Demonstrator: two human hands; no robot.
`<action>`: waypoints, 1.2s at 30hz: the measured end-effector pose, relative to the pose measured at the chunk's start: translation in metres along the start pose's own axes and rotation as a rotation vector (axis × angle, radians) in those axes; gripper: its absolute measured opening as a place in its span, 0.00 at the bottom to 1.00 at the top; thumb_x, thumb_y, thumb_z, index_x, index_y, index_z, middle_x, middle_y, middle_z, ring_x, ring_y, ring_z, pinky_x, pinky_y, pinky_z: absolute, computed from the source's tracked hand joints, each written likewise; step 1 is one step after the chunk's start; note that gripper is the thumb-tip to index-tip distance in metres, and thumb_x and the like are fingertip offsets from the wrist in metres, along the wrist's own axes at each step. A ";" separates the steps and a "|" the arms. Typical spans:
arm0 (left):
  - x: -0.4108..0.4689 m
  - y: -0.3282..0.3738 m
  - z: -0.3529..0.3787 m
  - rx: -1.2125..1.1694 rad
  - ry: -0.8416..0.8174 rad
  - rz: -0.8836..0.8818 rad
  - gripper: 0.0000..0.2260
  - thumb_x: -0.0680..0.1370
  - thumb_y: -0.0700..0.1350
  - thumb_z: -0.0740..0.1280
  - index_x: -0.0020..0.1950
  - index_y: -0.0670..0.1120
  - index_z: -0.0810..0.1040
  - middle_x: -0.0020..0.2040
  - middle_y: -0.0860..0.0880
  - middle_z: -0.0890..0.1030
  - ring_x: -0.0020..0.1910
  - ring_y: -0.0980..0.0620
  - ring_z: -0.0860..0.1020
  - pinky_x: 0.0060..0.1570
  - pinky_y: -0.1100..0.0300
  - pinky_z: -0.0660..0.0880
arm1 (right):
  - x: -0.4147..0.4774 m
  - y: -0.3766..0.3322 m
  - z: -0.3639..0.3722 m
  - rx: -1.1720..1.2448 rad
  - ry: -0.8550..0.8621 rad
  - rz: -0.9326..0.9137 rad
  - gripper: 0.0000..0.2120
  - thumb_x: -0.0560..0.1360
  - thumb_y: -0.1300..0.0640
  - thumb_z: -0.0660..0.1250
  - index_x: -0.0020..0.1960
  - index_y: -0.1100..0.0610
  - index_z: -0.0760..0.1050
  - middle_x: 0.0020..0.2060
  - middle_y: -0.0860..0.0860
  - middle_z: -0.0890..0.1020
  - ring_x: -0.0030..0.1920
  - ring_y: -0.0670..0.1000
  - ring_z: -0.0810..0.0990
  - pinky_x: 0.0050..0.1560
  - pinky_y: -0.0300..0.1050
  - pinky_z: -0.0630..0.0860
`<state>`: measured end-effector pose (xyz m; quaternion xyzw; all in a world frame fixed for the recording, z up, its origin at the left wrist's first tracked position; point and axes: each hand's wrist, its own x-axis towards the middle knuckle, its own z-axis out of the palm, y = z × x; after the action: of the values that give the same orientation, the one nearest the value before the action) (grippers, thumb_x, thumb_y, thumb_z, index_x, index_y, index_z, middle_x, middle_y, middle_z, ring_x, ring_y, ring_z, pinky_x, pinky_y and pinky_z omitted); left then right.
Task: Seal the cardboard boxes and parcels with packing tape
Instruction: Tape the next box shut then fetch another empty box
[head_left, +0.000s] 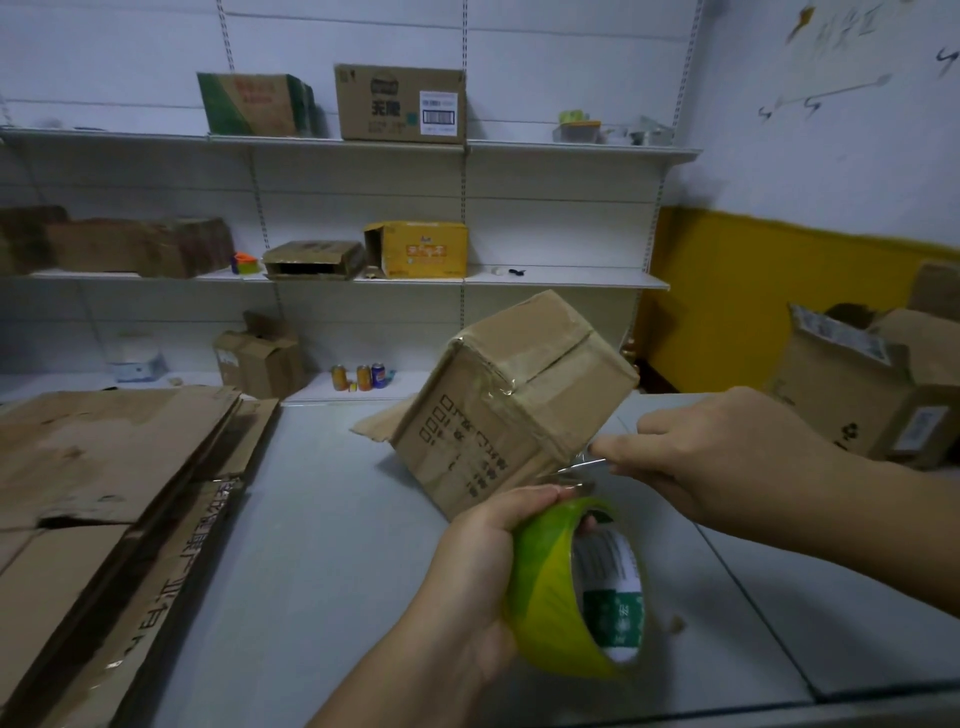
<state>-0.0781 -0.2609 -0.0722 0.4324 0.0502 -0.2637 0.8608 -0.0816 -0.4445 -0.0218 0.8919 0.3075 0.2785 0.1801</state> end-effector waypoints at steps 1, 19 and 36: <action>-0.001 0.001 0.000 0.015 0.015 0.004 0.05 0.71 0.35 0.68 0.39 0.36 0.84 0.35 0.40 0.82 0.26 0.49 0.80 0.24 0.65 0.74 | 0.000 -0.001 0.000 0.006 -0.006 0.003 0.16 0.74 0.49 0.56 0.46 0.48 0.82 0.22 0.47 0.70 0.22 0.47 0.58 0.29 0.33 0.41; -0.014 0.003 -0.008 0.192 -0.140 0.184 0.11 0.74 0.43 0.67 0.34 0.48 0.86 0.35 0.50 0.83 0.34 0.57 0.82 0.40 0.61 0.77 | 0.009 -0.007 -0.016 0.327 0.068 0.181 0.14 0.79 0.47 0.53 0.43 0.49 0.76 0.31 0.41 0.75 0.27 0.43 0.67 0.24 0.34 0.59; -0.059 -0.013 0.001 0.152 0.184 0.319 0.08 0.76 0.39 0.66 0.39 0.45 0.83 0.23 0.57 0.79 0.22 0.65 0.76 0.20 0.73 0.69 | 0.059 -0.026 -0.021 0.861 -0.067 0.086 0.17 0.78 0.47 0.57 0.62 0.49 0.76 0.52 0.47 0.82 0.53 0.46 0.79 0.52 0.53 0.76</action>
<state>-0.1349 -0.2432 -0.0623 0.5207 0.0396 -0.0863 0.8484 -0.0672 -0.3836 0.0047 0.9061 0.3522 0.1029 -0.2104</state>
